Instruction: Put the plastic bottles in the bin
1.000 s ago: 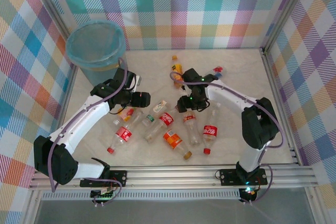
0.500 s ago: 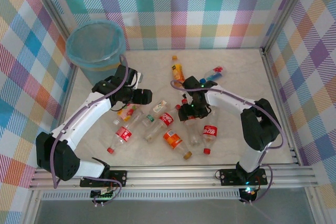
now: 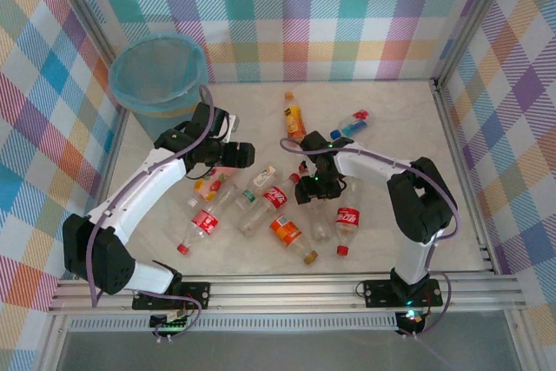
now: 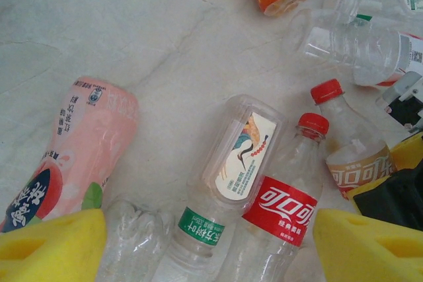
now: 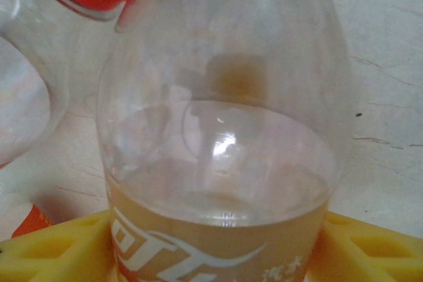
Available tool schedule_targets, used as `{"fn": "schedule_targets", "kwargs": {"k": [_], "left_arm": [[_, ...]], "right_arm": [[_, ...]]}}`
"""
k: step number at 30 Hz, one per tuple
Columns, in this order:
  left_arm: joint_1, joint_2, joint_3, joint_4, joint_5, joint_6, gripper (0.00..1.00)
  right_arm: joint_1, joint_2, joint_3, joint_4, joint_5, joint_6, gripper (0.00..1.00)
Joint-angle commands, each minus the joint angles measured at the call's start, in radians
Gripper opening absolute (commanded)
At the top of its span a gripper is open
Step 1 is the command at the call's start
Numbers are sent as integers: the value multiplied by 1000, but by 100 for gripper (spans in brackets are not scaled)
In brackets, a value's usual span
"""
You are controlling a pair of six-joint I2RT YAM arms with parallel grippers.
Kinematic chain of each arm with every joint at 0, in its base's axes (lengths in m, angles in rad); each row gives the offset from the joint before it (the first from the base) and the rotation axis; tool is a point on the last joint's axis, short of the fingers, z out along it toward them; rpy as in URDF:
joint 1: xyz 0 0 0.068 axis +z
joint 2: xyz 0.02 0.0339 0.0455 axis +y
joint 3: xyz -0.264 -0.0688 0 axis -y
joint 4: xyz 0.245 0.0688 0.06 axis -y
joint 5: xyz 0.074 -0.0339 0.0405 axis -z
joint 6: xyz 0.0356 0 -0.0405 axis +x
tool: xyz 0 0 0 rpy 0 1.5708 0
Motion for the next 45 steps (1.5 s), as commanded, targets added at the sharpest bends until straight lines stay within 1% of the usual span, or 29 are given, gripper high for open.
{"fn": "schedule_targets", "kwargs": {"k": [1, 4, 8, 10, 15, 17, 21, 24, 27, 32, 34, 37, 39, 43, 45], "left_arm": [[-9, 13, 34, 6, 31, -5, 81], [-9, 12, 49, 6, 55, -11, 81], [-9, 2, 86, 4, 104, -27, 81], [-9, -8, 100, 24, 147, -48, 81], [-9, -22, 113, 135, 295, -121, 81], [-9, -17, 111, 178, 330, -157, 81], [-11, 17, 109, 240, 431, -214, 78], [-16, 24, 90, 292, 490, -246, 77], [-17, 17, 72, 338, 547, -265, 76], [-17, -3, 60, 409, 604, -304, 73], [-17, -4, 57, 420, 612, -312, 69], [-18, -3, 53, 417, 609, -313, 59], [-18, -3, 49, 416, 610, -315, 49], [-17, -11, 48, 403, 603, -312, 32], [-18, -21, 58, 389, 587, -308, 29]], "right_arm": [[6, 3, -11, -4, -6, 5, 63], [6, -39, -9, -19, -5, 4, 58], [6, -128, 9, -59, -5, -6, 57], [6, -171, 22, -72, -23, -23, 57], [10, -264, 70, -69, -63, -69, 56], [13, -306, 72, -22, -112, -88, 54], [18, -414, 20, 156, -241, -104, 53], [19, -455, 0, 245, -316, -115, 53], [24, -462, -5, 280, -396, -143, 54], [46, -468, -13, 308, -438, -157, 52], [54, -472, -17, 324, -456, -160, 52], [66, -472, -16, 330, -464, -168, 52], [72, -472, -14, 324, -455, -173, 52], [72, -474, -7, 317, -438, -174, 54], [73, -470, 7, 311, -415, -175, 56]]}}
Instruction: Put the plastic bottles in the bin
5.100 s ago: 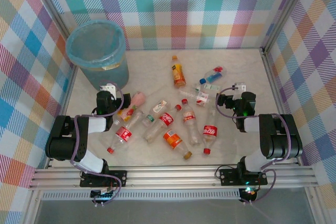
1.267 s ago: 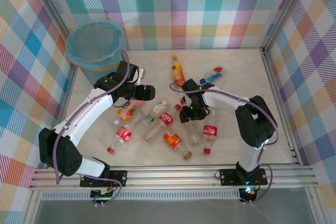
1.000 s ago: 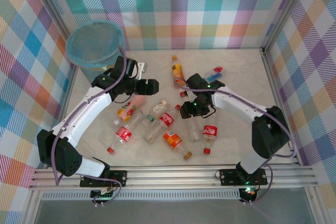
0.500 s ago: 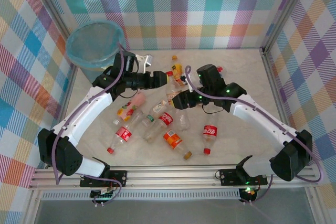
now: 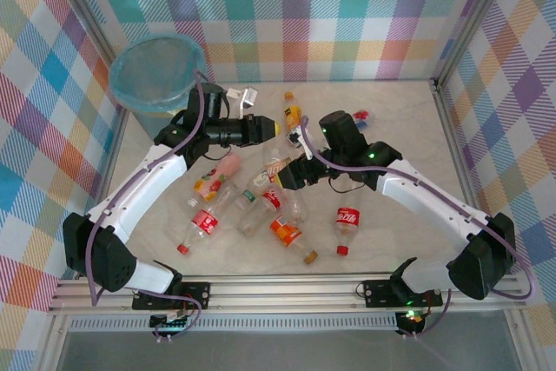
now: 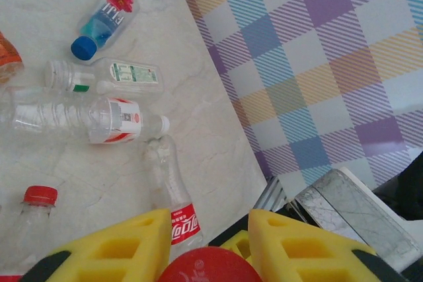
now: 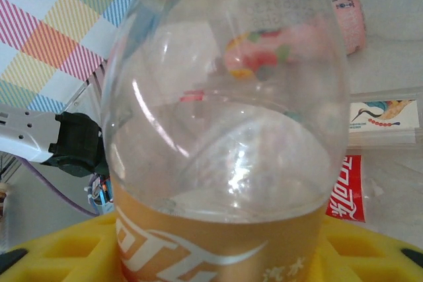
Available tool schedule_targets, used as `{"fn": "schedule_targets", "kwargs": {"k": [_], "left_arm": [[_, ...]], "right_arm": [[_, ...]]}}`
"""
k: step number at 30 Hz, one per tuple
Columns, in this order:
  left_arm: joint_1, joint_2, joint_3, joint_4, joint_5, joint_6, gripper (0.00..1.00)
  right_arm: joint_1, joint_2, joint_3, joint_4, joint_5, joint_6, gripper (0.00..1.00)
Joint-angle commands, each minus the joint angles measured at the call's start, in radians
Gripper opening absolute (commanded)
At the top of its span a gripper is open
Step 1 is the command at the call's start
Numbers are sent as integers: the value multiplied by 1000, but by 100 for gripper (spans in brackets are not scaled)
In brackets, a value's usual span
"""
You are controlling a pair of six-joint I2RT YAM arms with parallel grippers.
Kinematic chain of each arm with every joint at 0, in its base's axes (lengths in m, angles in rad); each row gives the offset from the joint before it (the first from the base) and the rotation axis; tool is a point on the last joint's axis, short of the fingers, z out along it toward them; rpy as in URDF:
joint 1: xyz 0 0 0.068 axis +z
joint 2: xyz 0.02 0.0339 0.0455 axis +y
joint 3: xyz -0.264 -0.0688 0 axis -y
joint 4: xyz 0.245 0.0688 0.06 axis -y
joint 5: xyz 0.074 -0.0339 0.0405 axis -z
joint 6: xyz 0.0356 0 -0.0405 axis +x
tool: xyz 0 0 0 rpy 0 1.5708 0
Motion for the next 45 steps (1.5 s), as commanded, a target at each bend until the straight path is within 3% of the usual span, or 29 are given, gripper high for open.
{"fn": "schedule_targets", "kwargs": {"k": [1, 6, 8, 11, 16, 20, 26, 31, 37, 45], "left_arm": [[-6, -37, 5, -14, -20, 12, 26], [2, -43, 153, -177, -215, 76, 5], [19, -39, 237, -245, -319, 111, 0], [83, -22, 383, -327, -427, 156, 0], [226, 46, 632, -392, -475, 204, 0], [339, 127, 823, -420, -528, 245, 0], [496, 207, 992, -335, -573, 229, 0], [601, 222, 947, -241, -705, 154, 0], [638, 313, 906, -160, -835, 220, 0], [638, 484, 888, -130, -703, 277, 0]], "right_arm": [[9, -5, 36, 16, 13, -28, 57], [9, 17, 151, -32, 122, -31, 83], [9, 23, 208, -48, 192, -31, 100], [9, 33, 300, -59, 280, -34, 100], [9, 62, 408, -36, 328, -41, 100], [9, 106, 476, 6, 282, -32, 100], [12, 220, 596, -11, 172, 19, 100], [28, 311, 639, -52, 113, 50, 100], [66, 353, 640, -109, 129, 53, 98], [78, 356, 594, -146, 158, 43, 96]]}}
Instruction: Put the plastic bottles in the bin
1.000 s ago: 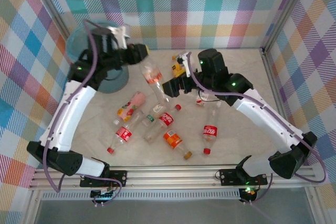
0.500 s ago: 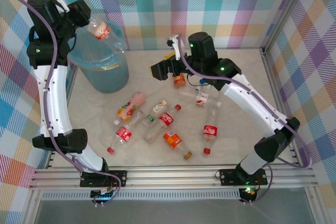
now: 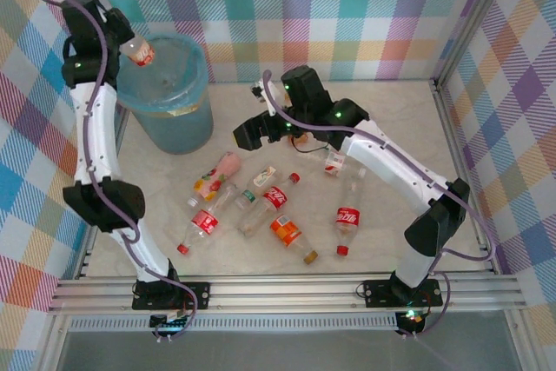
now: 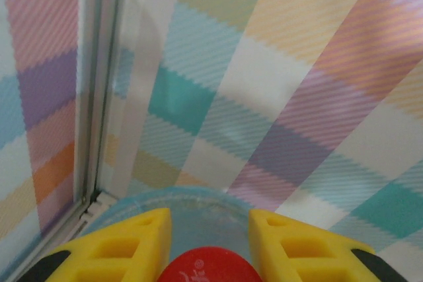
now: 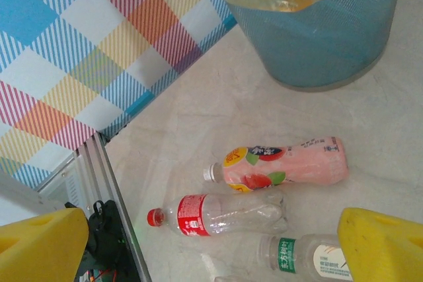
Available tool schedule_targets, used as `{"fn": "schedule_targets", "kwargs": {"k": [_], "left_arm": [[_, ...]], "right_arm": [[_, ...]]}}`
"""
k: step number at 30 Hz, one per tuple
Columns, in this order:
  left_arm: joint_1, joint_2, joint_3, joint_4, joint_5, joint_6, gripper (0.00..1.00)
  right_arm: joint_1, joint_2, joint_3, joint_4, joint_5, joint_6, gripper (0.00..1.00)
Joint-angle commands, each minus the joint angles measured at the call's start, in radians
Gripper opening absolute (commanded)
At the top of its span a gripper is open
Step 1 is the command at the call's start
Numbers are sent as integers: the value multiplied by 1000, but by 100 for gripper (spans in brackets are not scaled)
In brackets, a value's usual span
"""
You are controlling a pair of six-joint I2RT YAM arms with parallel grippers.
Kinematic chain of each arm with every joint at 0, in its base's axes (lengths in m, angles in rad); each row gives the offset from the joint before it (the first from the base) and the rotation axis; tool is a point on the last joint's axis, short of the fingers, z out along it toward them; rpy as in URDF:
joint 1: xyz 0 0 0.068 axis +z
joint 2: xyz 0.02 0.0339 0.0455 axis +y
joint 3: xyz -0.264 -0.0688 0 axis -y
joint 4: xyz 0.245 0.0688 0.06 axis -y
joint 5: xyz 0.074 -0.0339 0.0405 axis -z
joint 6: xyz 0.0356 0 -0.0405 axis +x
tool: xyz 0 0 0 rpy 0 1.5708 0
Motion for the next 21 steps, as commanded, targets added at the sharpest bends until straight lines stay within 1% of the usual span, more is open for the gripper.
{"fn": "schedule_targets", "kwargs": {"k": [1, 5, 8, 10, 13, 14, 16, 17, 18, 19, 21], "left_arm": [[2, 44, -39, 57, 71, 40, 0], [-31, 91, -119, 90, 110, 87, 0], [-62, 138, -127, 67, 103, 153, 0], [-68, 163, -124, 53, 93, 165, 0], [-68, 191, -114, 34, 99, 165, 5], [-68, 200, -106, 23, 106, 165, 9], [-68, 214, -77, -2, 119, 166, 25], [-69, 221, -59, -17, 118, 165, 35], [-68, 227, -39, -33, 114, 165, 41], [-69, 231, -22, -48, 108, 164, 49], [-67, 236, 22, -83, 101, 161, 62]], "right_arm": [[6, -9, -30, -32, 17, 6, 96], [7, -1, -48, -22, 36, 11, 96], [9, 12, -45, -26, 34, 14, 96], [9, 18, -43, -30, 36, 14, 96], [10, 22, -45, -32, 42, 14, 96], [10, 24, -44, -32, 43, 13, 96], [10, 26, -45, -34, 45, 11, 96], [10, 27, -43, -36, 45, 10, 96], [10, 27, -41, -38, 46, 9, 96], [10, 26, -40, -39, 47, 7, 96], [10, 24, -36, -42, 50, 3, 96]]}}
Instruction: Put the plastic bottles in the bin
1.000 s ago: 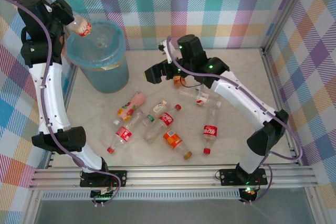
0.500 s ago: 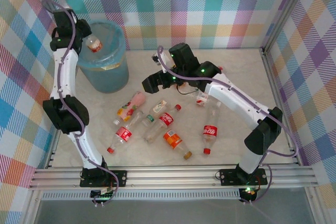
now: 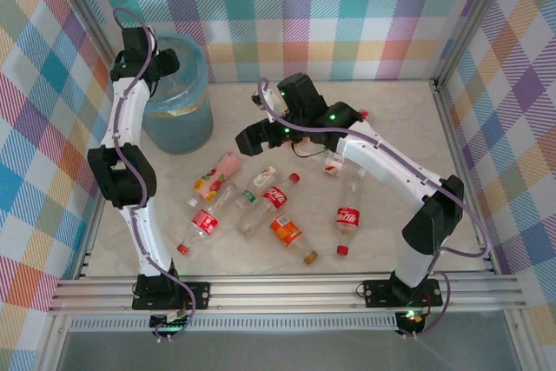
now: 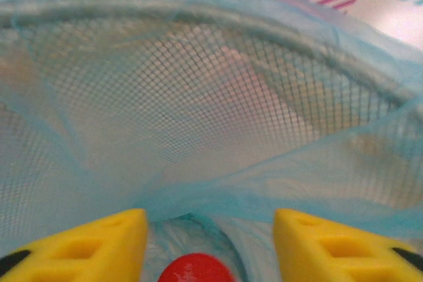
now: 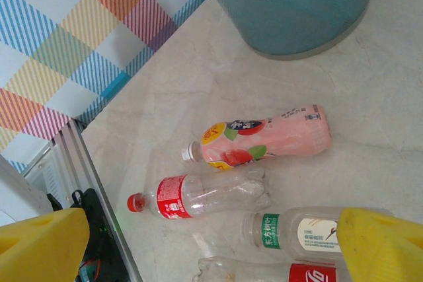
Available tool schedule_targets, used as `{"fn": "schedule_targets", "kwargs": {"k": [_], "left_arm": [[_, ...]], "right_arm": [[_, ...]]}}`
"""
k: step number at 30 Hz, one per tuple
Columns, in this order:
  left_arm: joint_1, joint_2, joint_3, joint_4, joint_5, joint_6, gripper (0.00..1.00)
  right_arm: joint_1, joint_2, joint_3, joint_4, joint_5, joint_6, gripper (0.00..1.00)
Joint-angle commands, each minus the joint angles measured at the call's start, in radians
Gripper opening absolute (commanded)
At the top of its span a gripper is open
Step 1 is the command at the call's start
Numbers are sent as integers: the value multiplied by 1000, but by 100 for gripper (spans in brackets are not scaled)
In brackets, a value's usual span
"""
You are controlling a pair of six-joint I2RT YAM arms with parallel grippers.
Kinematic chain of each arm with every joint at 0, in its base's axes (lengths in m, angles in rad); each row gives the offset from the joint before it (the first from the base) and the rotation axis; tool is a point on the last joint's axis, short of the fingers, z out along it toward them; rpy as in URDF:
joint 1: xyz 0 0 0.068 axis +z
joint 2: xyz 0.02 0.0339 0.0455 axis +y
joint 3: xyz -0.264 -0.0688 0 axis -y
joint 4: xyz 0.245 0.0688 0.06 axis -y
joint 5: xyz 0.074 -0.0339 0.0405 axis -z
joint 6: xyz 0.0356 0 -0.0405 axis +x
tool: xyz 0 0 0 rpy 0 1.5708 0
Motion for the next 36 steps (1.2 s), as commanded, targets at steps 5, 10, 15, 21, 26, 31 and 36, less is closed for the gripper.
{"fn": "schedule_targets", "kwargs": {"k": [5, 10, 15, 21, 26, 31, 36], "left_arm": [[6, -25, 170, -102, -8, -18, 78], [2, -100, 218, -149, 35, -53, 78], [-67, -253, 137, -189, 54, -12, 78], [-274, -517, -219, -85, 14, 96, 78], [-484, -650, -471, -9, -18, 172, 78], [-604, -733, -688, 65, -4, 155, 78], [-652, -747, -766, 41, -22, 94, 77]], "right_arm": [[5, 3, 48, -69, 29, -31, 96], [4, -22, 56, -143, 94, -71, 97], [-2, -49, 22, -250, 218, -104, 96], [-30, -106, -121, -344, 344, -73, 95], [-113, -208, -318, -327, 327, 31, 94], [-129, -227, -419, -332, 314, 89, 91], [-162, -349, -603, -289, 381, 215, 89]]}}
